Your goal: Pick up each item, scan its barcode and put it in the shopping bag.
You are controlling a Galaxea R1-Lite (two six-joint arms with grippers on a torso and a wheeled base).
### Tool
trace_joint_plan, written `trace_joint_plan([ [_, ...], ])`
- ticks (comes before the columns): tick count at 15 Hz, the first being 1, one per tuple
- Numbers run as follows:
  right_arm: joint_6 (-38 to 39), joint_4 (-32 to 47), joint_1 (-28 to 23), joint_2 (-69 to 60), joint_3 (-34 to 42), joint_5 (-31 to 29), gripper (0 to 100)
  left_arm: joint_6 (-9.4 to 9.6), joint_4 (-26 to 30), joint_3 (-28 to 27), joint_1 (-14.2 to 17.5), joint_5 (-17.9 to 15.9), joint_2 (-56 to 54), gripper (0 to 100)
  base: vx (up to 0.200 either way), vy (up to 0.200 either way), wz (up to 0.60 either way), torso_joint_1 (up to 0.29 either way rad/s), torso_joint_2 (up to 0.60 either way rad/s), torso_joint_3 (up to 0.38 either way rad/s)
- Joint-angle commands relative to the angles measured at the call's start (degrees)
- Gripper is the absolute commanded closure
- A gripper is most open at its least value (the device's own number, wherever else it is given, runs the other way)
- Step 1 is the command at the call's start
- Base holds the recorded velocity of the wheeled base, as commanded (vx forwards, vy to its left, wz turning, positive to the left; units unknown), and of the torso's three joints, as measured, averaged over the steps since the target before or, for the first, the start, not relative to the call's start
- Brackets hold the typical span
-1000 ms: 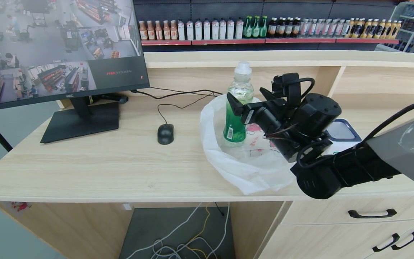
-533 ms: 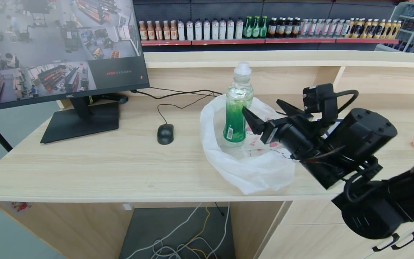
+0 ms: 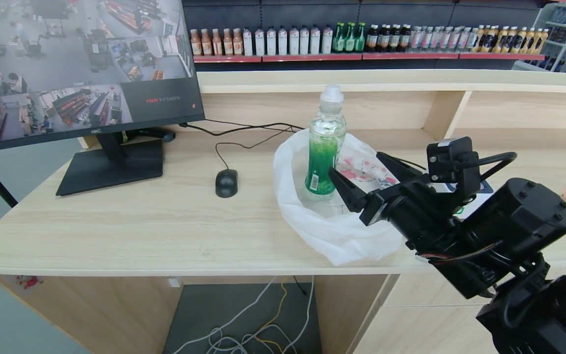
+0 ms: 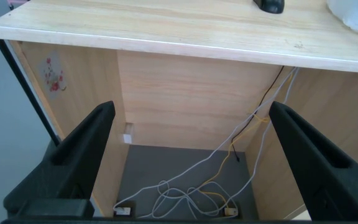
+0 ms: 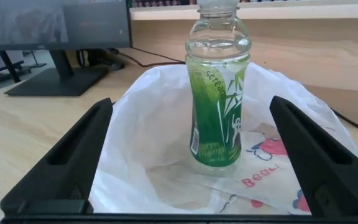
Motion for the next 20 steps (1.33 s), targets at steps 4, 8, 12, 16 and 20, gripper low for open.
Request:
trace_joint_plan([
  [4,0.53,-0.06,-0.15,-0.06,0.14,-0.01,0,0.07,-0.02,-0.04,0.01,0.04,0.0,0,-0.15,0.0,0.0,0.005,0.0,0.002],
  [8,0.97,-0.06,-0.41,-0.15,0.58,-0.01,0,0.16,-0.02,-0.04,0.01,0.04,0.0,0,0.0,0.0,0.0,0.0,0.0,0.0],
  [12,1.06,-0.06,-0.41,-0.06,0.67,-0.01,0,-0.02,-0.02,-0.04,0.01,0.04,0.0,0,0.0,-0.1,0.0,0.0,0.0,0.001],
  [16,1.59,-0.06,-0.68,-0.67,1.98,-0.01,0,-0.11,-0.02,-0.04,0.01,-0.04,0.0,0,0.0,-0.2,0.0,0.007,0.0,0.001],
  [20,1.59,-0.06,-2.61,-1.46,2.77,-0.01,0,-0.02,-0.02,-0.04,0.01,0.04,0.0,0,0.0,-0.2,0.0,-0.002,0.0,0.002],
])
